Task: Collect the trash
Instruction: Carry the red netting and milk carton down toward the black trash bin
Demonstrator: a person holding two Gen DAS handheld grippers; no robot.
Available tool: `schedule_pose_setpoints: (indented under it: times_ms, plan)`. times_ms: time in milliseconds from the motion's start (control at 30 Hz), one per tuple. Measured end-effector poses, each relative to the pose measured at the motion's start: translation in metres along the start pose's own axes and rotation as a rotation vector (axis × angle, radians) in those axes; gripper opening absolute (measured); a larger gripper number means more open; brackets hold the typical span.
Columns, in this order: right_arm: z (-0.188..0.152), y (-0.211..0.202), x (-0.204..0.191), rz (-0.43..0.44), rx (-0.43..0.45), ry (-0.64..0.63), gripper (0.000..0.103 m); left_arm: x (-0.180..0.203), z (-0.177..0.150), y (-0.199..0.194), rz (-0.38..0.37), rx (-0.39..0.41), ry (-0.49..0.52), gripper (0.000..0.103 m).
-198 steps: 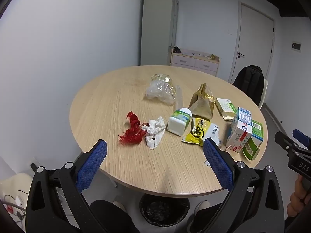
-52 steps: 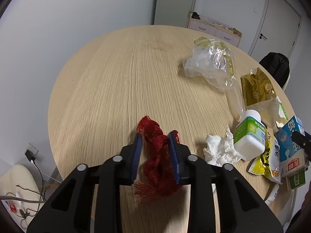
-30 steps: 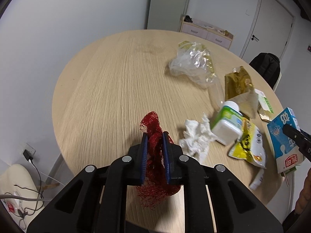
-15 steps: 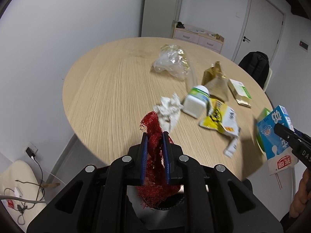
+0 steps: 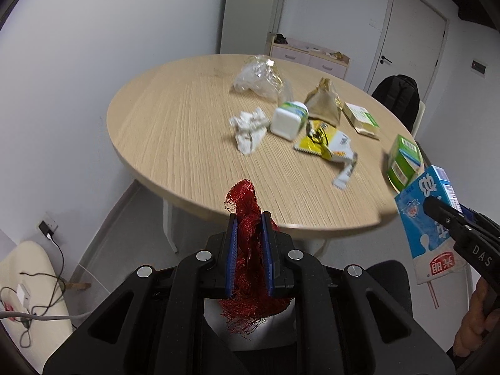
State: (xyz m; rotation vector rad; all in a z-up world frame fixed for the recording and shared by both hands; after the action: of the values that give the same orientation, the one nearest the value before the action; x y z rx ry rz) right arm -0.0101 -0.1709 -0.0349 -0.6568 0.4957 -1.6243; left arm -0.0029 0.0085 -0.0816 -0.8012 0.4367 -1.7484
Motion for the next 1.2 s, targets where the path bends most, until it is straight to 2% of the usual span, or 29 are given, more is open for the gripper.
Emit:
schedule_pose_setpoints:
  times_ms: [333, 700, 933, 1200]
  plan:
    - [-0.036, -0.009, -0.003, -0.012, -0.019, -0.003, 0.039, 0.011, -0.034, -0.007, -0.015, -0.004, 0.011, 0.014]
    - [-0.075, -0.007, -0.009, -0.026, -0.054, -0.014, 0.039, 0.006, -0.075, 0.003, -0.014, -0.050, -0.001, 0.014]
    - [-0.094, 0.008, -0.015, -0.030, -0.072, -0.018, 0.039, 0.006, -0.091, 0.017, -0.046, -0.052, 0.000, 0.014]
    - [-0.112, 0.032, -0.033, -0.034, -0.108, -0.061, 0.039, -0.003, -0.104, 0.043, -0.025, -0.076, -0.014, 0.014]
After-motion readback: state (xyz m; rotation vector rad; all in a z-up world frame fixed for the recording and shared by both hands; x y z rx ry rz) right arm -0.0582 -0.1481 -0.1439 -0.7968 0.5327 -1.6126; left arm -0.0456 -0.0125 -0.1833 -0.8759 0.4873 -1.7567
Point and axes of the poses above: each gripper's, at about its wrist camera, not at the fingertips, and y roughly the way its jaws point, x to its right, z to its top, the point moved 4 cm from there along y, roughly the way its jaws point, and after that the axes turned 15 degrees about -z, right-handed, at the moved point
